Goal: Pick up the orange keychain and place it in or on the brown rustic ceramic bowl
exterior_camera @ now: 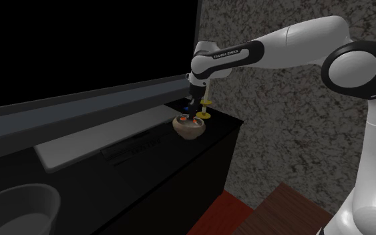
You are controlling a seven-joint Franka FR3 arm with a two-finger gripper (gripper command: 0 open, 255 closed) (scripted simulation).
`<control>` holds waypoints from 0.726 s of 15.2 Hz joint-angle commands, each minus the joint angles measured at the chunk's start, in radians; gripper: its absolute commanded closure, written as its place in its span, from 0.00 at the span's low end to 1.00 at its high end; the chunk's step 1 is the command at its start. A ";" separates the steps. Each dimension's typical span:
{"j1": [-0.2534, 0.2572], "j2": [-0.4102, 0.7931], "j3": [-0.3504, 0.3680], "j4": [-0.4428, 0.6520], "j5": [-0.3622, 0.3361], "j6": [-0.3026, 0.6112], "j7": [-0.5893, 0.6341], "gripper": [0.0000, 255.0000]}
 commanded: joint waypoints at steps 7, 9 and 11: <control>0.000 0.000 0.000 0.000 0.000 0.000 0.000 0.00; 0.000 0.000 0.000 0.000 0.000 0.000 0.000 0.00; -0.002 -0.016 -0.001 0.044 0.000 -0.060 0.000 0.00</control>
